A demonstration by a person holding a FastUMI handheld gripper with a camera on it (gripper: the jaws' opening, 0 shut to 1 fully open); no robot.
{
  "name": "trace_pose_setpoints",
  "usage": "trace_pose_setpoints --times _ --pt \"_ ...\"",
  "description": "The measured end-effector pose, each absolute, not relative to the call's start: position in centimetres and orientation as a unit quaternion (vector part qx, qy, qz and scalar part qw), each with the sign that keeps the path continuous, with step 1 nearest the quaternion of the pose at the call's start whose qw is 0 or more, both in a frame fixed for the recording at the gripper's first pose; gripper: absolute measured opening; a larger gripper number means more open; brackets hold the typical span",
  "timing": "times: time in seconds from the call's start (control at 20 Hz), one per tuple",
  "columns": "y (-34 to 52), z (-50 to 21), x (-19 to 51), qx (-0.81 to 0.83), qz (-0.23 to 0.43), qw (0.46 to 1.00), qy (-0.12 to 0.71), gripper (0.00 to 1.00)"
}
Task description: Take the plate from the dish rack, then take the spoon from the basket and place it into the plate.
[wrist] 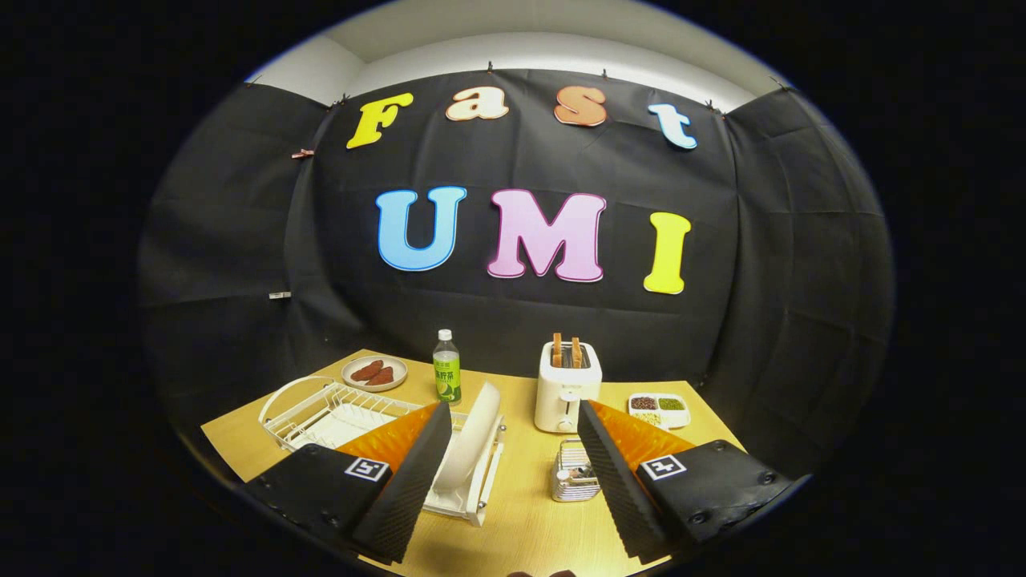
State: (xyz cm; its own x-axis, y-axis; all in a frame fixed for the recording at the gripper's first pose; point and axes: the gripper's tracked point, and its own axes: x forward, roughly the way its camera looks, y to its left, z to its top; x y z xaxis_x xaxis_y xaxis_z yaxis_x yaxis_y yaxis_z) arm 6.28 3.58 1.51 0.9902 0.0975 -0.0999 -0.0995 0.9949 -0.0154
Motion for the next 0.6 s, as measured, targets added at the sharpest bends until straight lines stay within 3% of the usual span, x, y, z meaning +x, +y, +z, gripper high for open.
trace_pose_setpoints --times 0.3,0.6 --pt "5.6 2.1 11.3 0.005 0.076 0.992 0.101 0.98" --pt "6.7 -2.3 15.5 0.063 0.061 0.971 0.221 0.98"
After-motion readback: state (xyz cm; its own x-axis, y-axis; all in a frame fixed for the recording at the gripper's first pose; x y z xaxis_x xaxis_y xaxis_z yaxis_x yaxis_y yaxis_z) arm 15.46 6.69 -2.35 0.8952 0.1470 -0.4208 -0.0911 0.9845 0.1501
